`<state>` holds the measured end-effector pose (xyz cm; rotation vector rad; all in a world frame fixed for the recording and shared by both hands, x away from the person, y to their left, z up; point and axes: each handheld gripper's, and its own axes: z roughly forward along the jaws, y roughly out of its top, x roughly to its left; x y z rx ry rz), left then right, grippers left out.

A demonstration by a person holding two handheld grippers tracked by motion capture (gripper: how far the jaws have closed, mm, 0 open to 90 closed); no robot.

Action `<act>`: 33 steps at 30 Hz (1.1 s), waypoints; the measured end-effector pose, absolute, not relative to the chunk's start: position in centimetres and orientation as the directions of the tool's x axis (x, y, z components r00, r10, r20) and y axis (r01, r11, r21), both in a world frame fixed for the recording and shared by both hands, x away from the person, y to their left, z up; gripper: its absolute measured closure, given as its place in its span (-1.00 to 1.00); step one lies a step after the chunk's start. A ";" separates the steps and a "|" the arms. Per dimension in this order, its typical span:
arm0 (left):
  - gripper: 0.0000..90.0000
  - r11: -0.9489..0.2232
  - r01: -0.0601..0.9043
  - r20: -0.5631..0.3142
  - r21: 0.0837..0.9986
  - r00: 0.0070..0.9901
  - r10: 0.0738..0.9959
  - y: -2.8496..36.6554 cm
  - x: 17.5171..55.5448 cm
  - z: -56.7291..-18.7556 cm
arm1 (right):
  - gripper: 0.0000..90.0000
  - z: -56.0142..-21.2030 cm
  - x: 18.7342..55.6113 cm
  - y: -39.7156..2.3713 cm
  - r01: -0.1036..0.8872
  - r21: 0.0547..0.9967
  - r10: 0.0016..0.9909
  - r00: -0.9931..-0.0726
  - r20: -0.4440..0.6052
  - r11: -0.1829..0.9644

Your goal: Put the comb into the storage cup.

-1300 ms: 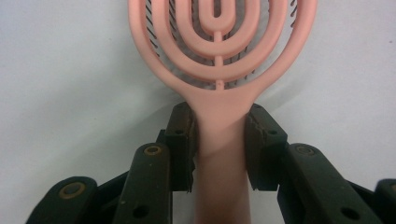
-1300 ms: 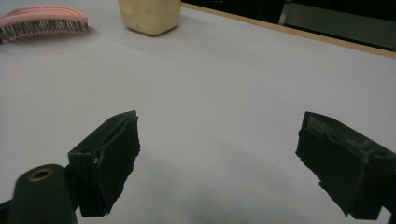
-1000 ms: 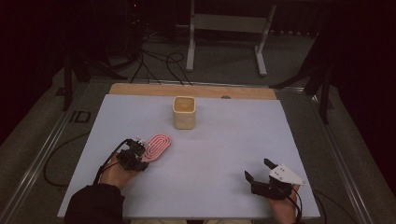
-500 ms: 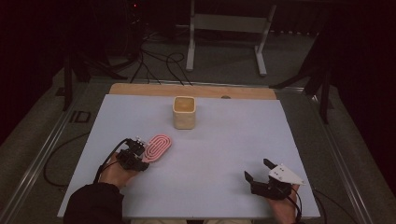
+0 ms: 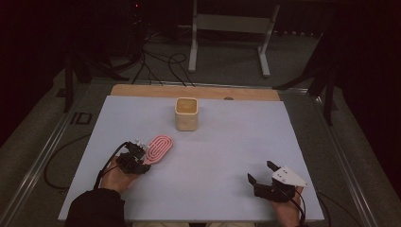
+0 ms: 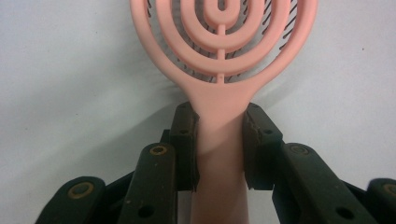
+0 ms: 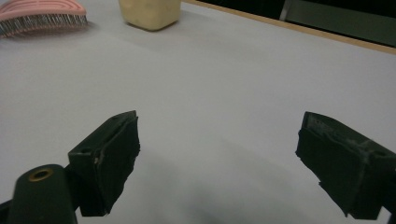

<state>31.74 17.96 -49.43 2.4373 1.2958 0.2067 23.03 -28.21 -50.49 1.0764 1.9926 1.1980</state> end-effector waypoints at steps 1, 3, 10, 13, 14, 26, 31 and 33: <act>0.56 -0.501 0.768 -0.044 0.399 0.562 0.826 18.0 31.7 -49.5 | -0.71 -50.5 23.0 -28.2 0.344 0.898 0.856 -0.512 -0.065 0.274; 0.56 -0.492 0.767 -0.044 0.412 0.556 0.830 18.0 31.7 -49.5 | -0.71 -50.5 23.0 -28.2 0.345 0.898 0.856 -0.512 -0.064 0.273; 0.56 -0.477 0.764 -0.039 0.433 0.545 0.838 17.9 31.7 -49.6 | -0.71 -50.5 23.0 -28.2 0.344 0.898 0.856 -0.513 -0.065 0.274; 0.55 -0.466 0.759 -0.032 0.454 0.537 0.843 18.0 31.7 -49.6 | -0.71 -50.5 23.0 -28.2 0.344 0.898 0.855 -0.515 -0.063 0.273; 0.56 -0.466 0.759 -0.032 0.454 0.537 0.843 18.0 31.7 -49.6 | -0.71 -50.5 23.0 -28.2 0.344 0.898 0.855 -0.515 -0.063 0.273; 0.56 -0.414 0.734 -0.014 0.539 0.499 0.866 18.8 31.2 -48.6 | -0.72 -50.5 23.1 -28.2 0.344 0.899 0.854 -0.516 -0.061 0.272; 0.56 -0.404 0.707 0.003 0.581 0.495 0.869 18.8 30.9 -48.2 | -0.71 -50.6 23.1 -28.1 0.348 0.897 0.853 -0.518 -0.058 0.273; 0.56 -0.401 0.703 0.007 0.588 0.491 0.871 18.8 30.9 -48.2 | -0.72 -50.6 23.1 -28.0 0.351 0.896 0.853 -0.518 -0.058 0.274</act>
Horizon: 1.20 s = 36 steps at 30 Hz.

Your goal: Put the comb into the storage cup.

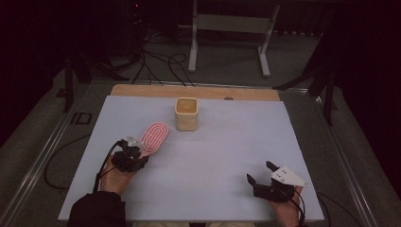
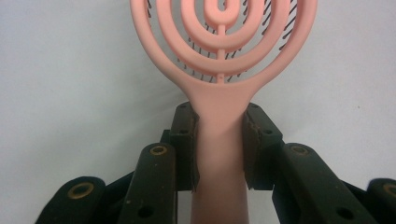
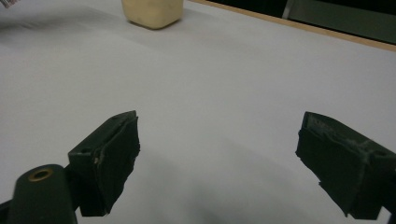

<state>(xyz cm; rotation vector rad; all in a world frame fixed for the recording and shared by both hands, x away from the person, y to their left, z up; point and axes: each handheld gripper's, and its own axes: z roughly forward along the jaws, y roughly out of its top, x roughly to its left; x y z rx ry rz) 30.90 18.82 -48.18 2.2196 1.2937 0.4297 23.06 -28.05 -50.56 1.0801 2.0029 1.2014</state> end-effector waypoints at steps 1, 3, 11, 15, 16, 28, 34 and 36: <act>0.56 -0.401 0.703 0.007 0.588 0.491 0.871 18.8 30.9 -48.2 | -0.72 -50.6 23.1 -28.0 0.351 0.896 0.853 -0.518 -0.058 0.274; 0.56 -0.391 0.688 0.012 0.611 0.486 0.874 18.9 30.8 -47.9 | -0.72 -50.6 23.1 -28.0 0.353 0.894 0.852 -0.521 -0.056 0.275; 0.55 -0.380 0.648 0.025 0.660 0.487 0.873 18.8 30.5 -47.2 | -0.72 -50.7 23.2 -28.0 0.365 0.889 0.851 -0.522 -0.050 0.276; 0.56 -0.362 0.631 0.019 0.686 0.482 0.876 19.0 30.3 -46.8 | -0.73 -50.7 23.2 -28.1 0.378 0.887 0.850 -0.526 -0.029 0.265; 0.55 -0.360 0.627 0.020 0.691 0.481 0.876 19.0 30.3 -46.7 | -0.73 -50.6 23.2 -28.1 0.383 0.887 0.849 -0.528 -0.019 0.258; 0.56 -0.386 0.569 0.062 0.727 0.504 0.861 18.1 29.7 -45.8 | -0.77 -48.9 24.3 -26.6 0.396 0.892 0.818 -0.573 0.054 0.218; 0.56 -0.388 0.537 0.078 0.749 0.510 0.856 18.0 29.3 -45.1 | -0.78 -48.7 25.4 -24.9 0.407 0.892 0.798 -0.595 0.093 0.199; 0.56 -0.387 0.527 0.081 0.757 0.512 0.855 17.9 29.2 -44.9 | -0.79 -48.5 25.7 -24.2 0.409 0.892 0.790 -0.604 0.104 0.195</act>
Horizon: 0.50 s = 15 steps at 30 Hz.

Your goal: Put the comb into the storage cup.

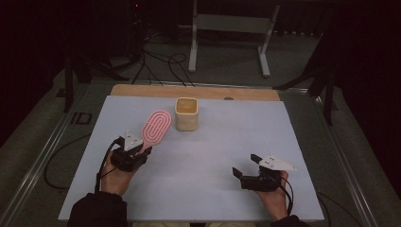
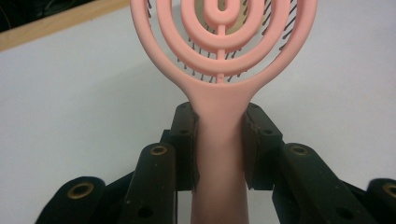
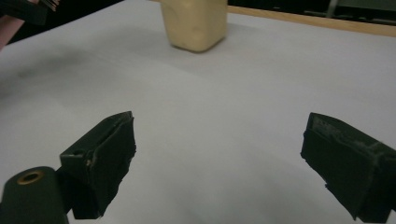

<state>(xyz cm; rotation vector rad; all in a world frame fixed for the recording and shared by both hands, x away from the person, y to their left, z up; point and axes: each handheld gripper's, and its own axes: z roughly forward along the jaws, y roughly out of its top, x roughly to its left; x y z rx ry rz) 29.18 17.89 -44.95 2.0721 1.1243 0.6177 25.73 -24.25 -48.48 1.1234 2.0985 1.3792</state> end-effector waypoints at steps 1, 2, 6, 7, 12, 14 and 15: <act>0.55 -0.387 0.523 0.082 0.760 0.513 0.854 17.9 29.1 -44.8 | -0.79 -48.4 25.9 -23.9 0.409 0.892 0.787 -0.607 0.109 0.192; 0.55 -0.384 0.516 0.083 0.765 0.512 0.855 17.8 29.1 -44.8 | -0.79 -48.3 26.1 -23.6 0.407 0.893 0.783 -0.612 0.113 0.190; 0.55 -0.383 0.500 0.087 0.777 0.517 0.851 17.5 28.9 -44.6 | -0.79 -47.8 26.9 -22.2 0.408 0.894 0.766 -0.630 0.129 0.186; 0.56 -0.386 0.495 0.092 0.778 0.517 0.851 17.5 28.8 -44.5 | -0.79 -47.7 27.1 -21.9 0.409 0.894 0.762 -0.633 0.132 0.185; 0.55 -0.392 0.481 0.094 0.784 0.533 0.841 17.3 28.7 -44.4 | -0.79 -47.2 28.0 -20.6 0.406 0.897 0.751 -0.644 0.146 0.174; 0.55 -0.394 0.474 0.098 0.788 0.535 0.839 17.2 28.6 -44.4 | -0.79 -46.9 28.3 -20.1 0.404 0.900 0.751 -0.643 0.150 0.166; 0.55 -0.396 0.472 0.099 0.788 0.537 0.837 17.1 28.6 -44.4 | -0.79 -46.8 28.5 -19.9 0.403 0.900 0.749 -0.644 0.152 0.164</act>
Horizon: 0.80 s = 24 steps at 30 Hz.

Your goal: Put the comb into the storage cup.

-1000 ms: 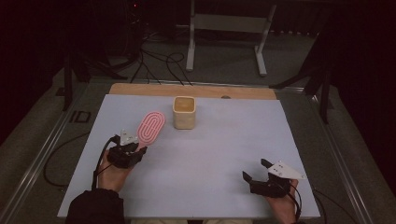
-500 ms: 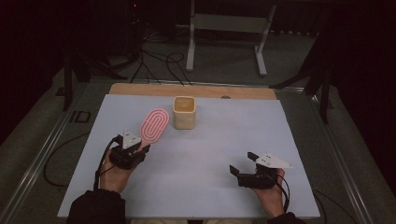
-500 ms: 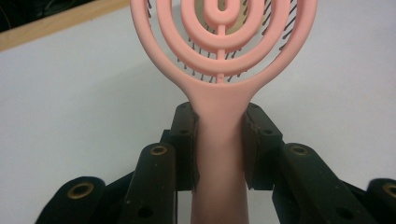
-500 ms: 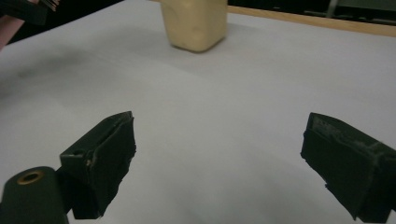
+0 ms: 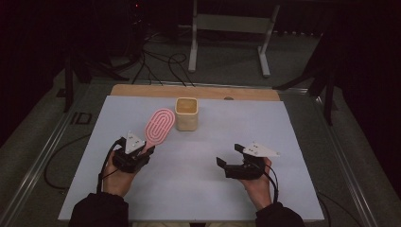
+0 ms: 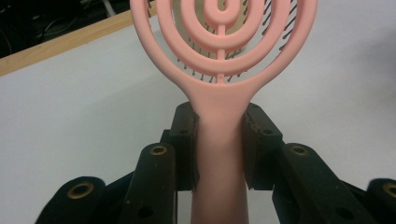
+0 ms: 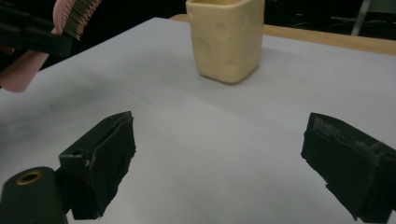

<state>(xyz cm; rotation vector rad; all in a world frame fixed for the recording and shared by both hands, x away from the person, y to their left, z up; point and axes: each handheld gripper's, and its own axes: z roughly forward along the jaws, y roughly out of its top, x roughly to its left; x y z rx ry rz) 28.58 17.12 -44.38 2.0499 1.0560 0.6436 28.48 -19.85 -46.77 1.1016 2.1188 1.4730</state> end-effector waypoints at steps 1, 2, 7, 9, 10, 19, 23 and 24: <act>0.55 -0.398 0.471 0.101 0.788 0.538 0.837 17.1 28.6 -44.4 | -0.79 -46.7 28.7 -19.6 0.402 0.901 0.747 -0.647 0.153 0.164; 0.55 -0.396 0.468 0.101 0.790 0.538 0.837 17.0 28.5 -44.4 | -0.79 -46.5 28.8 -19.4 0.402 0.901 0.743 -0.650 0.156 0.162; 0.55 -0.402 0.460 0.105 0.792 0.546 0.831 16.7 28.4 -44.5 | -0.79 -45.9 29.8 -18.2 0.406 0.902 0.734 -0.656 0.175 0.148; 0.55 -0.410 0.455 0.109 0.791 0.554 0.826 16.5 28.4 -44.6 | -0.79 -45.6 30.1 -17.7 0.406 0.902 0.730 -0.660 0.179 0.145; 0.55 -0.412 0.450 0.112 0.792 0.556 0.824 16.4 28.4 -44.6 | -0.79 -45.5 30.3 -17.5 0.405 0.902 0.726 -0.664 0.180 0.146; 0.55 -0.425 0.430 0.121 0.796 0.575 0.809 15.3 28.1 -44.9 | -0.79 -44.5 31.5 -15.3 0.410 0.903 0.688 -0.693 0.216 0.130; 0.56 -0.431 0.425 0.120 0.796 0.587 0.801 14.9 28.0 -45.0 | -0.79 -44.4 31.9 -14.5 0.427 0.898 0.673 -0.696 0.248 0.111; 0.56 -0.428 0.423 0.116 0.799 0.589 0.800 14.9 28.0 -45.0 | -0.79 -44.4 32.0 -14.3 0.428 0.897 0.671 -0.698 0.251 0.111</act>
